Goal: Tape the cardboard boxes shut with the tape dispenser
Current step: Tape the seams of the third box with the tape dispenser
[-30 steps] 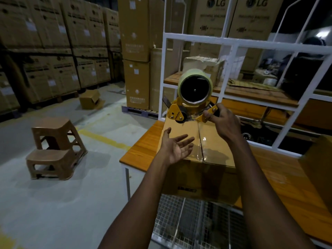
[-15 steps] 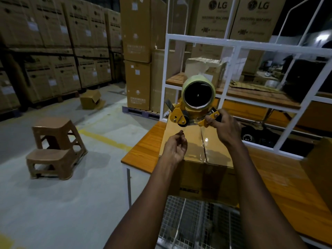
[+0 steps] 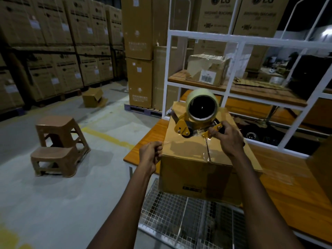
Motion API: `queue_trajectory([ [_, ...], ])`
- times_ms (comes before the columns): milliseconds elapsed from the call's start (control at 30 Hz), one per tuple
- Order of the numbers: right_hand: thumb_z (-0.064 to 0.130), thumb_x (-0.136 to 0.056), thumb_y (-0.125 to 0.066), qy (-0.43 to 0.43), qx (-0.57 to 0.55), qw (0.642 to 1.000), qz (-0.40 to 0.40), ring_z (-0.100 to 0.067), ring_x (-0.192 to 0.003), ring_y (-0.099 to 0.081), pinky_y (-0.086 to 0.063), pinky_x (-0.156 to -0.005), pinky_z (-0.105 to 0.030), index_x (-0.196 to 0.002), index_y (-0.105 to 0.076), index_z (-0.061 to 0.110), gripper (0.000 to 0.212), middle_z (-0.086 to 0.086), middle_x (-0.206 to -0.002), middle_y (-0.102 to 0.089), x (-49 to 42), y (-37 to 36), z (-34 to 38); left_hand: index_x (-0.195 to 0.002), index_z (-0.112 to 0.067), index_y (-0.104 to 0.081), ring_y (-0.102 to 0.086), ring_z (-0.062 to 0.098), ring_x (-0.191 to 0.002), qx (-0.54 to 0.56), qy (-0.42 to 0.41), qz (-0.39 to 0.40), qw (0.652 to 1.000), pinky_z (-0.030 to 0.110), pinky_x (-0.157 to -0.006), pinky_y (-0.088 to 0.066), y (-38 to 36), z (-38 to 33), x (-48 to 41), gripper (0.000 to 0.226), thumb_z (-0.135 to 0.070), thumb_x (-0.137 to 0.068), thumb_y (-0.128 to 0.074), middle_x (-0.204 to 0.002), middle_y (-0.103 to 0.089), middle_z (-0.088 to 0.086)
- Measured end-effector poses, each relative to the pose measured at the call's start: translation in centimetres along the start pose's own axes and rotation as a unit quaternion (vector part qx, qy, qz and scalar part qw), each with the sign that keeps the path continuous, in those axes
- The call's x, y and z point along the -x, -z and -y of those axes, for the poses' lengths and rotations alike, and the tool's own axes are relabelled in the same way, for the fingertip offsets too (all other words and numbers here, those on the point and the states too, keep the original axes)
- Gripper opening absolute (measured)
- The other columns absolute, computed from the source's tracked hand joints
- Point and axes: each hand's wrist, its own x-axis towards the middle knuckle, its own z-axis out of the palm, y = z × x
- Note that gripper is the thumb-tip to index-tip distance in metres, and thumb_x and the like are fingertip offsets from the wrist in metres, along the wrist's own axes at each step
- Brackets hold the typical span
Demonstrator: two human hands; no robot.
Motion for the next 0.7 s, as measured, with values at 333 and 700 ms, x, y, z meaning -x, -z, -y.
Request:
queue_trajectory([
  [333, 0.081, -0.063, -0.029, -0.003, 0.087, 0.994, 0.067, -0.030, -0.104, -0.052, -0.025, -0.080, -0.039, -0.112, -0.056, 0.016, 0.086, -0.006, -0.102, -0.061, 1.9, -3.4, -1.9, -0.072, -0.002, -0.060, -0.039, 0.014, -0.044, -0.113, -0.031, -0.006, 0.993, 0.025, -0.041, -0.034, 3.7, 2.8, -2.2, 0.019, 0.000, -0.091, -0.061, -0.056, -0.052, 0.007],
  [700, 0.083, -0.065, -0.029, 0.011, 0.127, 0.990, 0.064, -0.031, -0.107, -0.052, -0.030, -0.086, -0.045, -0.120, -0.056, 0.013, 0.093, -0.011, -0.109, -0.062, 2.1, -4.4, -2.2, -0.074, -0.004, -0.060, -0.039, 0.009, -0.041, -0.091, -0.016, 0.021, 0.995, 0.023, -0.041, -0.034, 5.0, 4.1, -3.3, 0.018, -0.003, -0.092, -0.062, -0.057, -0.052, 0.005],
])
